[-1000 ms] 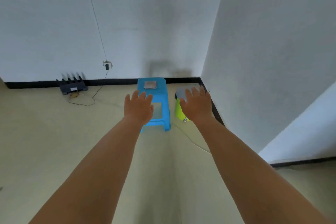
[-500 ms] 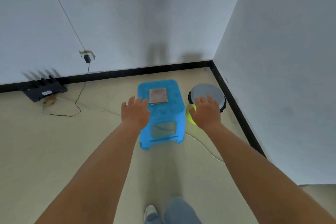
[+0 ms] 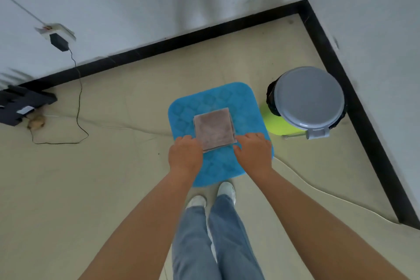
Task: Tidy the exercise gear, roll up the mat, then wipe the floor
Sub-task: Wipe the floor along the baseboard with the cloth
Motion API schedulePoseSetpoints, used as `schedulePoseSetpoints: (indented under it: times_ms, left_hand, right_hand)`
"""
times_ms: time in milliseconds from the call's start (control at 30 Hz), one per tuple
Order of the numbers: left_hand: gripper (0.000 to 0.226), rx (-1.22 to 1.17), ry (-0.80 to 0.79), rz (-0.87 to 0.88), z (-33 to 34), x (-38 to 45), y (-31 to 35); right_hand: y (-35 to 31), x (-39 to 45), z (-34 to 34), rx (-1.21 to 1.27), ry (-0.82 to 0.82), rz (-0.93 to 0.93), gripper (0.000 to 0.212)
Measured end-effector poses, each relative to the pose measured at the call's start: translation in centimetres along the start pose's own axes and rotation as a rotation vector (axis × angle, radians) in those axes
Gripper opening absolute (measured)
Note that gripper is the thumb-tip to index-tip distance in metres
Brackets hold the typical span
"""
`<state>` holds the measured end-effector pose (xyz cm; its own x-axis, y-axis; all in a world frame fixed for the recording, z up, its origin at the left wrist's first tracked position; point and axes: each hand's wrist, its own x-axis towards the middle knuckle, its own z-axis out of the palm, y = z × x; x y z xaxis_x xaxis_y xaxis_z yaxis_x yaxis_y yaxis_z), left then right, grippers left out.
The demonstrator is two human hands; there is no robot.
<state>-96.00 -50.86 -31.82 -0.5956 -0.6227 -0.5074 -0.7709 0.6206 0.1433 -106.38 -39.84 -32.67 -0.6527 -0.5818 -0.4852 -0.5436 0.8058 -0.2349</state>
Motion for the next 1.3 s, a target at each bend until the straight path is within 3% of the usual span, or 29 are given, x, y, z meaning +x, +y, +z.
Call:
schedulePoseSetpoints:
  times_ms: [67,133,233,333,433,567,767,867,967,1100,1233,1300]
  left_hand:
    - [0.042,-0.141,0.006,0.056,2.5,2.8,-0.7]
    - [0.033,-0.172,0.046,0.112,4.7,4.6,-1.0]
    - [0.024,-0.088,0.191,0.238,7.6,5.8,-1.7]
    - [0.035,0.021,0.344,0.324,9.2,6.0,-2.5]
    - [0.028,0.094,0.392,0.372,9.2,6.1,-2.4]
    - [0.004,0.216,0.39,0.507,8.3,5.4,-2.3]
    - [0.015,0.262,0.278,0.825,4.0,2.8,1.7]
    - [0.006,0.361,0.231,1.046,1.9,0.4,7.3]
    - [0.025,0.436,0.135,1.229,1.3,-4.6,14.5]
    - [0.012,0.535,0.133,1.472,1.6,-15.5,24.4]
    - [0.031,0.628,-0.063,1.683,5.2,-29.1,31.0]
    - [0.031,0.683,-0.05,1.807,7.7,-36.6,33.5]
  right_hand:
    - [-0.6,2.7,2.4,0.002,0.112,-0.01,0.023]
    - [-0.5,4.5,4.8,-0.018,0.19,-0.036,0.032]
    - [0.4,5.6,7.5,-0.072,0.248,-0.097,0.044]
    - [0.9,5.6,8.4,-0.071,0.326,-0.161,0.031]
    - [0.6,5.3,8.6,-0.095,0.371,-0.165,0.016]
    - [0.5,3.7,8.4,-0.105,0.397,-0.096,0.016]
    - [3.0,-3.0,5.1,0.003,0.362,0.191,0.034]
    - [6.1,-8.1,1.5,0.062,0.325,0.37,0.032]
    - [10.4,-15.2,-1.5,0.206,0.266,0.588,0.029]
    - [16.0,-27.3,-3.3,0.351,0.359,0.881,0.032]
    - [20.5,-41.4,-2.0,0.422,0.474,1.167,0.031]
    - [22.3,-48.6,-0.4,0.465,0.528,1.297,0.03]
